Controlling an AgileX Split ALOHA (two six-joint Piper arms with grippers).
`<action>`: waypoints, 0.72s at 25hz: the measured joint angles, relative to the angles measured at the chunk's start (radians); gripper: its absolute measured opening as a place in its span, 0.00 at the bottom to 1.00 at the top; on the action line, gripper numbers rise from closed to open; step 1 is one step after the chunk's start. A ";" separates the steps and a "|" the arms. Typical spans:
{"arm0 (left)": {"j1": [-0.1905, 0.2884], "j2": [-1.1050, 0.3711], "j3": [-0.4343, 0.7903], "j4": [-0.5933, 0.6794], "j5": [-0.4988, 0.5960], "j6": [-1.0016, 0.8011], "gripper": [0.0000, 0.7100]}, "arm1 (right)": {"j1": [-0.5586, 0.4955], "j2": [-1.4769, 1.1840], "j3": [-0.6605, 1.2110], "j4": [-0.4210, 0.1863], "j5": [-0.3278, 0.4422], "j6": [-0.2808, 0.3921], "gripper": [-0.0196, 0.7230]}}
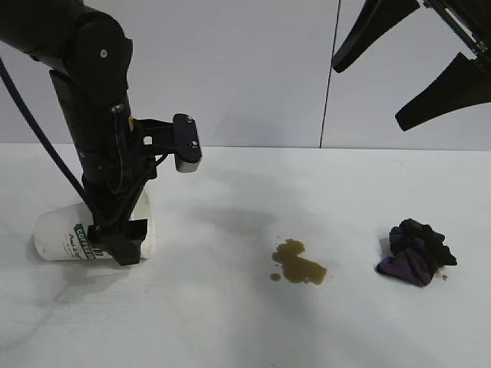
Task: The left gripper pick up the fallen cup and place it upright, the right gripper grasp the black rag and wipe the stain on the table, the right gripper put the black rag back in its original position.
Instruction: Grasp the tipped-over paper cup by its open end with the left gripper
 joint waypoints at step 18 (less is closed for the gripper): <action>0.000 0.000 -0.003 0.003 0.007 -0.001 0.76 | 0.000 0.000 0.000 0.000 0.001 0.000 0.76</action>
